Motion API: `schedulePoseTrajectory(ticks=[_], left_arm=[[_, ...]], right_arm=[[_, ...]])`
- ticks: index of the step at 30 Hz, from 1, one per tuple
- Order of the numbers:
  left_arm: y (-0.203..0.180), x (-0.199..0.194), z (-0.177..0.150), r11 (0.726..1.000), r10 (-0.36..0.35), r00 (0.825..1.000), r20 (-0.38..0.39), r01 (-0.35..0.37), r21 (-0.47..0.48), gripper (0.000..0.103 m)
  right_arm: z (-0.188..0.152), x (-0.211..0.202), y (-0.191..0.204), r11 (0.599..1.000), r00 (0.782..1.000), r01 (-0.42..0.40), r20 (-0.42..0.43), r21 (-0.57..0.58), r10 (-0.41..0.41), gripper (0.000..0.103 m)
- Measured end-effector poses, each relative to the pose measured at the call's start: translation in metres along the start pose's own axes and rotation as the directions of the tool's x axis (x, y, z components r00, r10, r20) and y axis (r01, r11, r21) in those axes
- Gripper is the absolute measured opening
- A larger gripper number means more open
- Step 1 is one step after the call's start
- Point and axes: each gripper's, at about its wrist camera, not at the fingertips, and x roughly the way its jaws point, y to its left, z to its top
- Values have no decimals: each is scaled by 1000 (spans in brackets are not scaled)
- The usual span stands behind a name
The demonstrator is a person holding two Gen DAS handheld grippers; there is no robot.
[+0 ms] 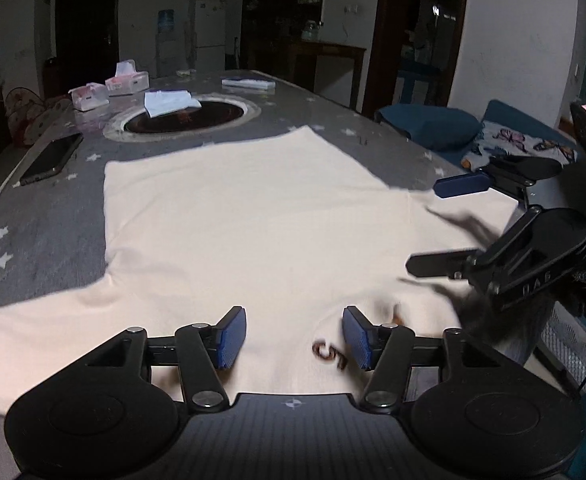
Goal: Fold clothes
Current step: 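Move both open grippers to the hem beside the printed brown number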
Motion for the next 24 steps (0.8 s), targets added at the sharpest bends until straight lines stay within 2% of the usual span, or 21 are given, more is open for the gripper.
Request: schedulePoseTrajectory(ticks=[2,6,10,13,16,20,24], left_arm=[[1,-3,-4,1000,0,1000,0,0,14,61],[5,-11,-6,1000,10,1000,4,-10,21,61],[9,-17,-4,1000,28,999,35,-28,-6,61],[13,-17,-7,999,43,999,28,-42,-30,61],[17,-17,-13,998,53,999,13,-53,-31,61],[22,-21,-14,998,54,998,9,-54,-32,61],[18,-21,-7,998,57,998,29,-57,-14,61]], right_arm=[[-5,2,9,999,1000,-1,-18,-51,0,103],[-5,-9,10,994,1000,11,-1,-111,-11,103],[10,-14,12,995,998,-20,51,-98,25,103],[17,-4,25,993,996,-39,78,-113,48,103],[15,10,38,986,996,-73,37,-151,79,103],[11,5,40,984,996,-68,37,-167,75,103],[10,-8,29,992,996,-55,58,-112,62,103]])
